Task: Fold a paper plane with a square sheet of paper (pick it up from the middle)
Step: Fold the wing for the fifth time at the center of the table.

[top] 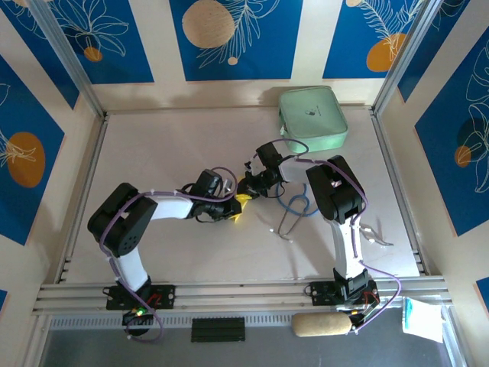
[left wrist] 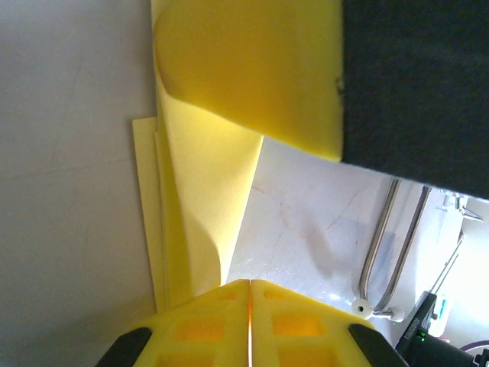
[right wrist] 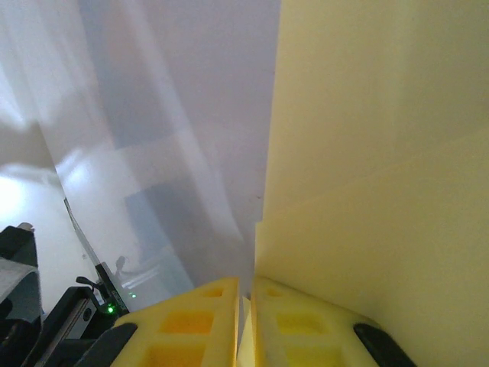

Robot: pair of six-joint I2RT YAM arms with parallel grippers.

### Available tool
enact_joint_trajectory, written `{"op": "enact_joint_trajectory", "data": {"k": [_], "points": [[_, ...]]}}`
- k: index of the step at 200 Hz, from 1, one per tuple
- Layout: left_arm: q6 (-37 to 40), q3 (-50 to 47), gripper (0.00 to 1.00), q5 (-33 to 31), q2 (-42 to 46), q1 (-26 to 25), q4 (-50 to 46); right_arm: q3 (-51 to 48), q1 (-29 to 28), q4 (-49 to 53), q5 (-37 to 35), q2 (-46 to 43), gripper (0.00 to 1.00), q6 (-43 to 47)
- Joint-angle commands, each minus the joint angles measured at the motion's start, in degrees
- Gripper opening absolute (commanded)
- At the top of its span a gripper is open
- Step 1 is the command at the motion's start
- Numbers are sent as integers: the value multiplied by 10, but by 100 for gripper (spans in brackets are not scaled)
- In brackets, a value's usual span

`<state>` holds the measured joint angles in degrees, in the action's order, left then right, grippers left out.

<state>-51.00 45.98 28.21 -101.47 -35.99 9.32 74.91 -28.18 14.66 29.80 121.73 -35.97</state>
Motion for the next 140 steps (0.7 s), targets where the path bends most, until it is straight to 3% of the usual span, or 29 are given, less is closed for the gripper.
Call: {"op": "enact_joint_trajectory", "data": {"k": [1, 140], "points": [[-7, -12, 8, -7, -7, -6, -17, 1, -5, 34, -28, 26, 15, 4], [-3, -30, 5, -22, 1, -18, -49, 16, -6, 71, -49, 45, 12, -1]]}}
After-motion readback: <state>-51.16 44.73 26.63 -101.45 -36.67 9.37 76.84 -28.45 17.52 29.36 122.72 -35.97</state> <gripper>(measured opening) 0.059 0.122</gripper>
